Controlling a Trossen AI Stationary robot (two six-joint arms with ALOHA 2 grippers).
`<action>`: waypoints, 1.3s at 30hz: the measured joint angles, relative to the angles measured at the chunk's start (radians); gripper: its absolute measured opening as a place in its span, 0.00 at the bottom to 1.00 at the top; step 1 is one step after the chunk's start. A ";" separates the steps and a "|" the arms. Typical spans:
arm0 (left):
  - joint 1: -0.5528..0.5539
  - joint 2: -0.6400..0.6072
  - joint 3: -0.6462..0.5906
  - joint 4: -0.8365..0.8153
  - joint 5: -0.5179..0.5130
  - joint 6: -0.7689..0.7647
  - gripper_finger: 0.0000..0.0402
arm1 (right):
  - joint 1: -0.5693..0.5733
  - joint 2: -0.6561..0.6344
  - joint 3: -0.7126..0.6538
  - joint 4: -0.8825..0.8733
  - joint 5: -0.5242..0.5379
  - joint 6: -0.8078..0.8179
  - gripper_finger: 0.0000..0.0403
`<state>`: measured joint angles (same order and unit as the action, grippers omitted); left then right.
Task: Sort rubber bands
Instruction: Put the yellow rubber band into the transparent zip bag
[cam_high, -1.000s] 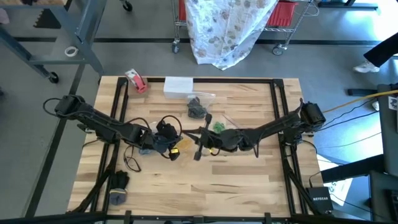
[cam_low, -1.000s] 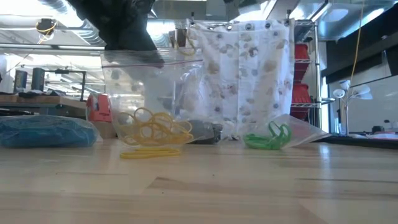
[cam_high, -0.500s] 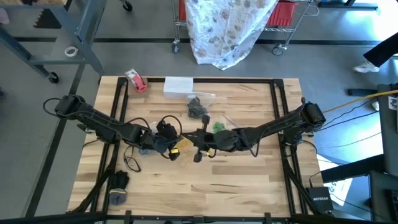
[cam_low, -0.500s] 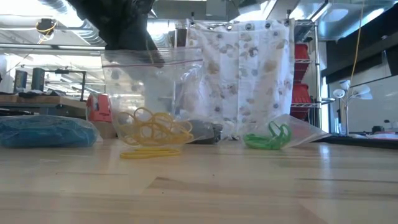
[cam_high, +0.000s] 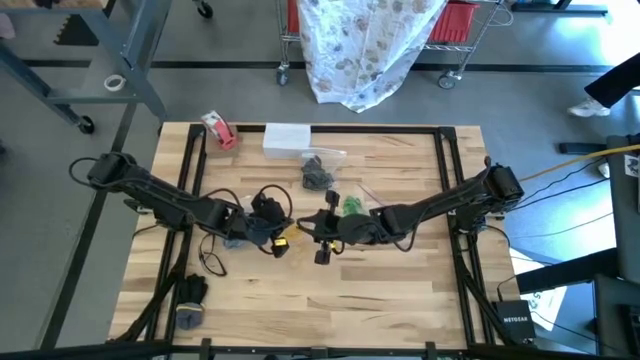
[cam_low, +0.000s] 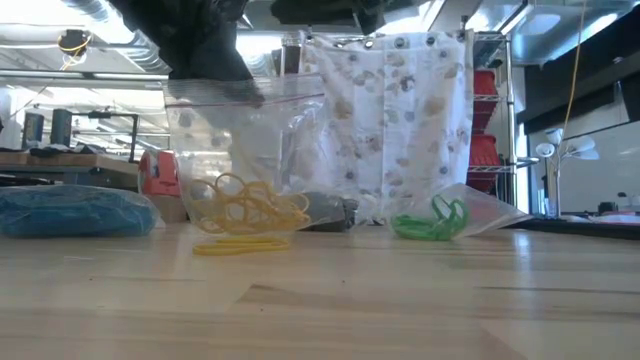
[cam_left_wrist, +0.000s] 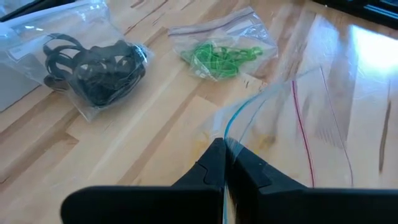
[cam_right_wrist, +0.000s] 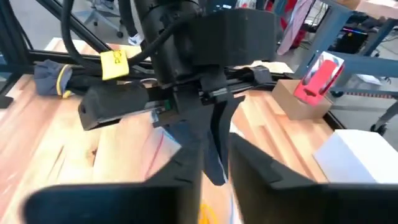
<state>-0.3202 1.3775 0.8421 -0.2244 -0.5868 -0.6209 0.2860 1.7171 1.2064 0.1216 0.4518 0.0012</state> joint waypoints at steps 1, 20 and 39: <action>0.000 -0.007 0.000 -0.005 0.000 0.001 0.00 | 0.008 -0.008 0.000 -0.012 -0.001 0.005 0.24; 0.011 -0.274 0.001 -0.356 -0.167 -0.074 0.00 | 0.017 0.260 -0.029 -0.121 -0.061 0.395 0.43; 0.015 -0.272 0.000 -0.361 -0.168 -0.112 0.00 | -0.058 0.436 0.031 -0.056 -0.175 0.386 0.15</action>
<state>-0.3050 1.1057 0.8421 -0.5853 -0.7547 -0.7329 0.2281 2.1529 1.2378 0.0655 0.2763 0.3872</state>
